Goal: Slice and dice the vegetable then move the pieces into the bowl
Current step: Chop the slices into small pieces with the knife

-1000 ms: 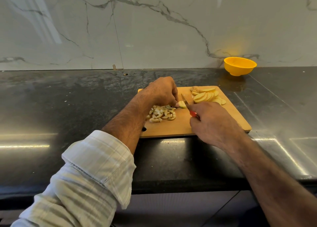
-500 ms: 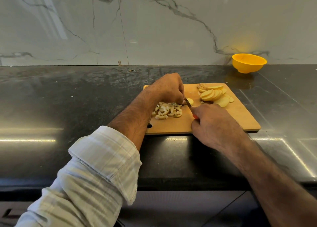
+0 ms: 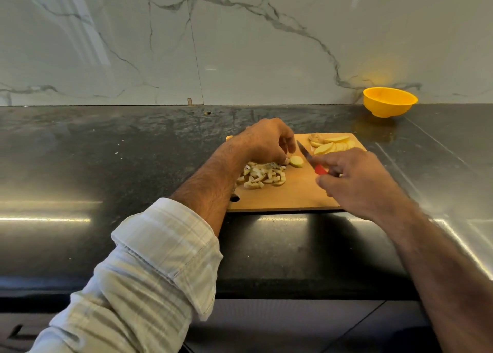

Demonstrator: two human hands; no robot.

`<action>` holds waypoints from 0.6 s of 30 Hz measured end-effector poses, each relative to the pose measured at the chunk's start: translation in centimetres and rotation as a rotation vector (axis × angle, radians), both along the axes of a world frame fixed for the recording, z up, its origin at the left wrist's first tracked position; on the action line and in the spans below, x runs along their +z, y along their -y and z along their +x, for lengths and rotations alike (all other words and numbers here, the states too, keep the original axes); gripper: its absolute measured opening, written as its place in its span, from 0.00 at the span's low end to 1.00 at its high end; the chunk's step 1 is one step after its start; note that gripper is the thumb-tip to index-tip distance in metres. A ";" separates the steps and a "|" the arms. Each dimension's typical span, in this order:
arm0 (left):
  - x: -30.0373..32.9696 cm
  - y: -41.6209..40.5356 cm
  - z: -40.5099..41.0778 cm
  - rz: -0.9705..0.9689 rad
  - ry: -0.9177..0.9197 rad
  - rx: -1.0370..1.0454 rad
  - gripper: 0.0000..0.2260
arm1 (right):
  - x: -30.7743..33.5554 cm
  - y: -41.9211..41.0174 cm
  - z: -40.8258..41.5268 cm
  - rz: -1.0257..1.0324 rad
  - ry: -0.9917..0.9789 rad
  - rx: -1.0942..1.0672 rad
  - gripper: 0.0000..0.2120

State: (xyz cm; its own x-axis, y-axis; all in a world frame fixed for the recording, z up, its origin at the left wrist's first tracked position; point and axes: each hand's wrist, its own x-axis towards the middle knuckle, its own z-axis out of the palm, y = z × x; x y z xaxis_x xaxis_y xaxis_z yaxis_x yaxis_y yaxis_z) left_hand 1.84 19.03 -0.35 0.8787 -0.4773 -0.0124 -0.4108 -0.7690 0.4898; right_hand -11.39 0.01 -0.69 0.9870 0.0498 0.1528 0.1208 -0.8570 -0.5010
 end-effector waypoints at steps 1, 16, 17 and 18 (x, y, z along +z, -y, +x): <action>-0.1 0.1 0.0 0.006 -0.008 -0.029 0.12 | -0.1 0.5 -0.3 0.027 -0.008 -0.020 0.23; -0.3 1.4 -0.3 0.235 0.185 0.006 0.14 | -0.4 -0.7 -0.9 -0.108 -0.118 -0.015 0.25; -0.2 1.3 -0.3 0.216 0.167 0.006 0.13 | -0.3 -0.7 -0.8 -0.113 -0.108 -0.018 0.25; -0.1 1.1 -0.3 0.189 0.136 -0.004 0.12 | -0.3 -0.7 -0.8 -0.117 -0.095 -0.021 0.25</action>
State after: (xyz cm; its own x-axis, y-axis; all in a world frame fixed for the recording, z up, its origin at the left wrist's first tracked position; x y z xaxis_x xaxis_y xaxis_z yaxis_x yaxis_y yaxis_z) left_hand 1.57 17.92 -0.47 0.8766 -0.4808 0.0170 -0.4662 -0.8401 0.2773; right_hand -12.19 0.73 -0.94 0.9978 0.0407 0.0530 0.0588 -0.9120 -0.4059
